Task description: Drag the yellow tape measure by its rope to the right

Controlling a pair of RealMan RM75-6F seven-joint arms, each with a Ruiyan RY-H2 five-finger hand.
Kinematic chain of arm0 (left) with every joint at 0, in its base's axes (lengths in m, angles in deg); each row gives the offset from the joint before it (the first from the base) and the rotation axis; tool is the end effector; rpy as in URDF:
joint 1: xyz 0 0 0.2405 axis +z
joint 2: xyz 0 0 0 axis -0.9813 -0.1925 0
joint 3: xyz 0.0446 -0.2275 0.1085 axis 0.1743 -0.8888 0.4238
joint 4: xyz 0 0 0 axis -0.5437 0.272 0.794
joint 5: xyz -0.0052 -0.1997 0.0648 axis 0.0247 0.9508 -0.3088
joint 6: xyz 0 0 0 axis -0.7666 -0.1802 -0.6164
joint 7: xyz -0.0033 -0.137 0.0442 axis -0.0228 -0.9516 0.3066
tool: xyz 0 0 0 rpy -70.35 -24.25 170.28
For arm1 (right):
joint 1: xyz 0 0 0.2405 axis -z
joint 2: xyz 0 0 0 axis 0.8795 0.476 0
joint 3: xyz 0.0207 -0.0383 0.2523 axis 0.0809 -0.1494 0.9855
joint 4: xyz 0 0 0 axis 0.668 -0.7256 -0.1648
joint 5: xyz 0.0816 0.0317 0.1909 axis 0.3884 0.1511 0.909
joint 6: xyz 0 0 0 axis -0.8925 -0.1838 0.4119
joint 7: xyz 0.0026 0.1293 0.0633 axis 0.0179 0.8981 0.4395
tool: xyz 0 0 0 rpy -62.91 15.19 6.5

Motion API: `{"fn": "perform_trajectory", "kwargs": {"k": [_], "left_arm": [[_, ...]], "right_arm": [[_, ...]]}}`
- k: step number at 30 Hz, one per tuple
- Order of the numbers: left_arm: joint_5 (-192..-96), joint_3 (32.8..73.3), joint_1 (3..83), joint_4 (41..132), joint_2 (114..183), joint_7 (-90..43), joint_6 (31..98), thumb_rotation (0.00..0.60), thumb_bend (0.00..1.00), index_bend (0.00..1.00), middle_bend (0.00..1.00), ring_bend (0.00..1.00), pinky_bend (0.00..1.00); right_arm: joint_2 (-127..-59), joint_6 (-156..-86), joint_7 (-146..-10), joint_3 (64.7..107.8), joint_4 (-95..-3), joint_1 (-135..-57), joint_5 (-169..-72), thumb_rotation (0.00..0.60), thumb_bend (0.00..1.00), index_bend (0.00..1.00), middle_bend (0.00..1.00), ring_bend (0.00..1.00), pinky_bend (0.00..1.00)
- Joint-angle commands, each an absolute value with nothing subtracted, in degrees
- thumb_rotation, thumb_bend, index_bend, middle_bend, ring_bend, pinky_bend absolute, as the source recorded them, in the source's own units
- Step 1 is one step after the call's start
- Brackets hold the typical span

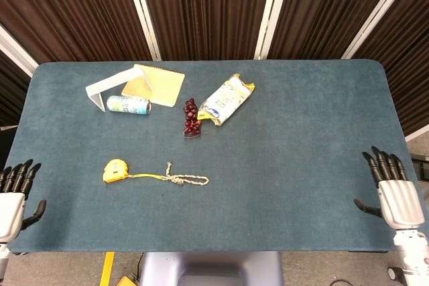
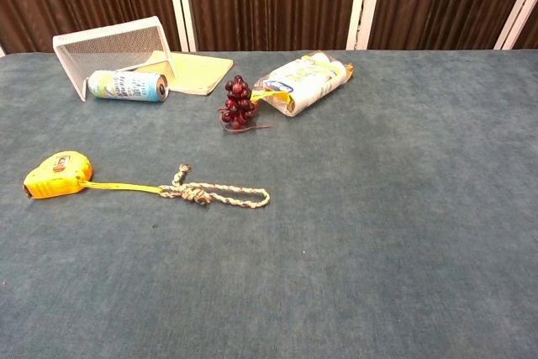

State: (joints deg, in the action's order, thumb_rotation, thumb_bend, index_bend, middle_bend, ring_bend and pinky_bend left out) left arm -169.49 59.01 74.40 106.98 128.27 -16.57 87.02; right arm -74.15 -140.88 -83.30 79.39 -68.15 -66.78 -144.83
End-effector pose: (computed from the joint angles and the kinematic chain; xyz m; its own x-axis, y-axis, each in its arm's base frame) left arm -0.3078 0.1766 0.1639 0.5100 -0.0164 0.8600 0.8600 -0.0109 -0.5101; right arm -0.3042 -0.1844 0.1533 0.4340 -0.0143 0.9008 -0.9006 -0.0343 0.4333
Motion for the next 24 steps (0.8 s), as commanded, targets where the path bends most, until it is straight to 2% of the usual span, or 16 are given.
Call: {"fn": "perform_trajectory", "kwargs": {"k": [1, 6, 9, 13, 16, 24], "left_arm": [[-169.0, 58.7, 74.5, 106.9, 128.5, -15.3, 87.3, 0.6, 0.4, 0.02, 0.0, 0.0, 0.02], [-168.5, 58.4, 74.6, 106.9, 128.4, -15.4, 87.5, 0.6, 0.4, 0.02, 0.0, 0.0, 0.02], [-168.5, 58.2, 74.9, 106.9, 128.4, -15.1, 88.2, 0.6, 0.4, 0.02, 0.0, 0.0, 0.02], [-168.0, 57.7, 75.5, 106.9, 128.7, -12.4, 89.9, 0.6, 0.4, 0.02, 0.0, 0.0, 0.02], [-168.2, 57.6, 75.9, 106.9, 128.9, -11.1, 90.9, 0.6, 0.4, 0.02, 0.0, 0.0, 0.02], [-168.1, 57.8, 75.8, 107.4, 129.2, -8.9, 90.2, 0.6, 0.4, 0.02, 0.0, 0.0, 0.02]], "right_arm": [[-74.0, -137.6, -82.7, 79.0, -70.1, -69.2, -146.5, 0.6, 0.1, 0.17, 0.0, 0.0, 0.0], [-74.1, -130.7, -84.5, 79.4, -73.9, -73.8, -146.7, 0.6, 0.1, 0.2, 0.0, 0.0, 0.0], [-76.0, -126.1, -87.3, 80.6, -76.6, -77.1, -144.7, 0.6, 0.1, 0.24, 0.03, 0.02, 0.0], [-82.0, -121.0, -91.9, 83.9, -78.2, -82.0, -139.4, 0.6, 0.13, 0.34, 0.08, 0.07, 0.04], [-87.0, -118.2, -96.0, 86.3, -77.8, -85.7, -134.6, 0.6, 0.2, 0.41, 0.1, 0.09, 0.05], [-101.7, -116.1, -107.0, 91.2, -71.5, -93.8, -121.2, 0.6, 0.29, 0.49, 0.12, 0.09, 0.05]]}}
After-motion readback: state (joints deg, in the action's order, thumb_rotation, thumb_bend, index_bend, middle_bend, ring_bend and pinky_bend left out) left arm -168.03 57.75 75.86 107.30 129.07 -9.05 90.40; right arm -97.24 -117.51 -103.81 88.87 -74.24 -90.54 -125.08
